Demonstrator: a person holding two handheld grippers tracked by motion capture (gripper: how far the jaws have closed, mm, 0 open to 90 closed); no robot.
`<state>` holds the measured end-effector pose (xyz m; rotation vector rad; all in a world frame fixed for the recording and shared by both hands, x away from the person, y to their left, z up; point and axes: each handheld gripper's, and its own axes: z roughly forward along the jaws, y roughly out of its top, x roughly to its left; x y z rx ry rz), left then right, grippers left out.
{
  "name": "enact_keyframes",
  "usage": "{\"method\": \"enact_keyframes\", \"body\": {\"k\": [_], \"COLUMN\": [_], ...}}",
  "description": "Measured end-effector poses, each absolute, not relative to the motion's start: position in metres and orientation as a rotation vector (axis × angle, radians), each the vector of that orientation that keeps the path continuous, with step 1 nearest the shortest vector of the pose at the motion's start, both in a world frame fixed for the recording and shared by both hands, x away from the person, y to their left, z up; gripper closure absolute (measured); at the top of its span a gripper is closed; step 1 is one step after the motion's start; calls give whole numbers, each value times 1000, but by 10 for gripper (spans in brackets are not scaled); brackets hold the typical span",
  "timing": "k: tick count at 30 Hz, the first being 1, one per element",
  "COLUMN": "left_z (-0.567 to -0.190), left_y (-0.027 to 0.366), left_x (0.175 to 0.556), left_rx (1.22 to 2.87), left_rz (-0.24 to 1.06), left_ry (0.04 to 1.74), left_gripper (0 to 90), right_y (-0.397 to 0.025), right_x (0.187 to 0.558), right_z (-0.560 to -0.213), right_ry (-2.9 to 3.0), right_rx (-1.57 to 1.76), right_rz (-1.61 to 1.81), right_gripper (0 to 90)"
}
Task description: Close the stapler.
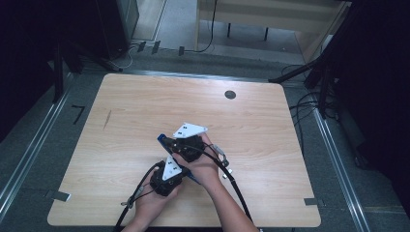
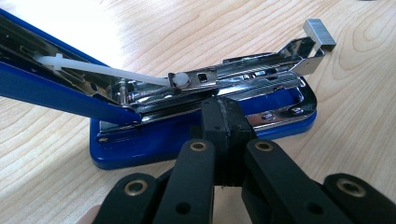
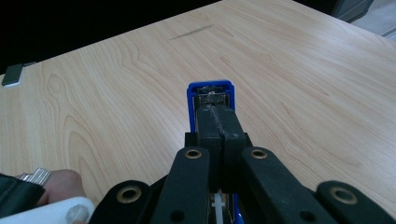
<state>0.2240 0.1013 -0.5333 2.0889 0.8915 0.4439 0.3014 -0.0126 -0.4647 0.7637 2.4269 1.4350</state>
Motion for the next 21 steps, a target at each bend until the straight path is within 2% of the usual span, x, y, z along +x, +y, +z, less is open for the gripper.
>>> {"method": "enact_keyframes", "body": {"k": [21], "left_z": [-533], "left_y": [101], "left_x": [224], "left_rx": [2093], "left_rz": [446], "left_ry": [889], "left_gripper": [900], "right_y": [-3], "right_x": [312], "right_z": [-473], "right_ry": [2469], "right_rx": [769], "right_rz": [1426], "right_gripper": [900]}}
